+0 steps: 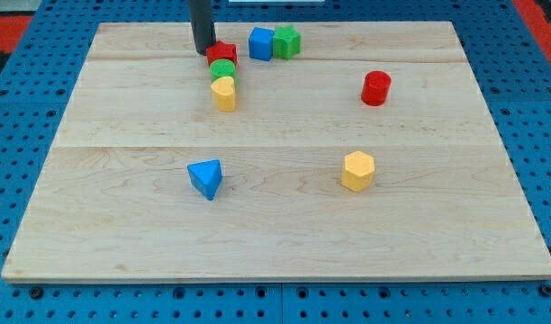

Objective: Move the blue triangle to the bottom of yellow heart

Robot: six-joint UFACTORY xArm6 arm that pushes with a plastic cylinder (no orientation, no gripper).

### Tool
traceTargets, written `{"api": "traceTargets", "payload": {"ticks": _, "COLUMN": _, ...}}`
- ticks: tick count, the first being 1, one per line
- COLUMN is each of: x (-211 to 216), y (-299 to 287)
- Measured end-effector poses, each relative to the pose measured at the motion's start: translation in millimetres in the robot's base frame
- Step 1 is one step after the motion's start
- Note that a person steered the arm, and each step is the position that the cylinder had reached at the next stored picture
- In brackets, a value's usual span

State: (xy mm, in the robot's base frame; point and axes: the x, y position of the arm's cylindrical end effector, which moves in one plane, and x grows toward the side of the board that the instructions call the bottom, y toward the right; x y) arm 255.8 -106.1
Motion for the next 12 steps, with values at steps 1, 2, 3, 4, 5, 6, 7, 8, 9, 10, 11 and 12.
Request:
{"api": "traceTargets", "payload": {"ticks": 1, "x": 3, "y": -1}}
{"api": "traceTargets", "payload": {"ticks": 2, "x": 0, "y": -24}}
{"api": "traceTargets", "payload": {"ticks": 3, "x": 34, "y": -55}}
{"api": "traceTargets", "payload": {"ticks": 4, "x": 99, "y": -58}}
{"api": "traceTargets", "payload": {"ticks": 5, "x": 174, "y": -55}}
{"api": "traceTargets", "payload": {"ticks": 6, "x": 248, "y": -49}}
{"api": "traceTargets", "payload": {"ticks": 7, "x": 311, "y": -42}}
{"api": "traceTargets", "payload": {"ticks": 8, "x": 311, "y": -1}}
{"api": "traceTargets", "payload": {"ticks": 9, "x": 300, "y": 43}}
{"api": "traceTargets", "payload": {"ticks": 10, "x": 302, "y": 63}}
{"api": "traceTargets", "payload": {"ticks": 11, "x": 305, "y": 62}}
{"api": "traceTargets", "payload": {"ticks": 12, "x": 287, "y": 61}}
